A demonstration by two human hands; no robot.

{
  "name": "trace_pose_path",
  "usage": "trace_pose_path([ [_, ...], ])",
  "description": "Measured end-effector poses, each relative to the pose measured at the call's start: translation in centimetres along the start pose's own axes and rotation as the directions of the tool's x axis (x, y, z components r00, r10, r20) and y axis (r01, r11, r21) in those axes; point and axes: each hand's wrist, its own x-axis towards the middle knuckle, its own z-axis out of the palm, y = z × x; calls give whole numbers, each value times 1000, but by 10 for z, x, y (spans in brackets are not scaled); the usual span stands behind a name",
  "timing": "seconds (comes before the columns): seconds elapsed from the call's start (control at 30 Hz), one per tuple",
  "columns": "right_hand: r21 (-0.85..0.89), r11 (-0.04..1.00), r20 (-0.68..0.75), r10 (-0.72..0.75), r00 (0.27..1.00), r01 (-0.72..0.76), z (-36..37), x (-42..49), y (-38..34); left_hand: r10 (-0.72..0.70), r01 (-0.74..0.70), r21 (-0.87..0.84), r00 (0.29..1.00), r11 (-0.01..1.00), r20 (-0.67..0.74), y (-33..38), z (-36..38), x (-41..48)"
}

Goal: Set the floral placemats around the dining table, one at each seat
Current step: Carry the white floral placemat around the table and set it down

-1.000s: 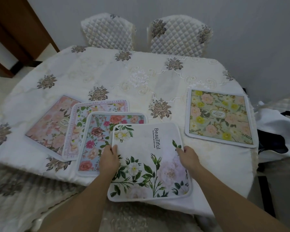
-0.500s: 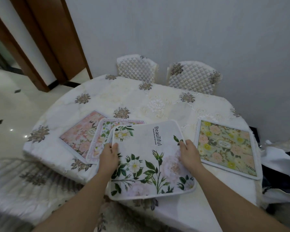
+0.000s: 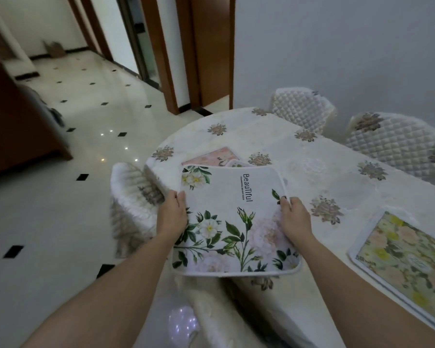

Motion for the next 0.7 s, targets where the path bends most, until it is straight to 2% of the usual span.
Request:
trace_pose_path([
  [0.2,-2,991,198,-132,971,135,71,-8,-45,-141,136,-42,976,990,-167,-58,-69,-19],
  [0.43,-6,964,354,-246,902,266,161,-26,-109,-304,285,-107,898,953,-317,-133,-141,-25],
  [0.7,-11,937,423,-312,851,349,277,-24,-178,-412,370,-180,817,911,-404,-215,-204,19],
])
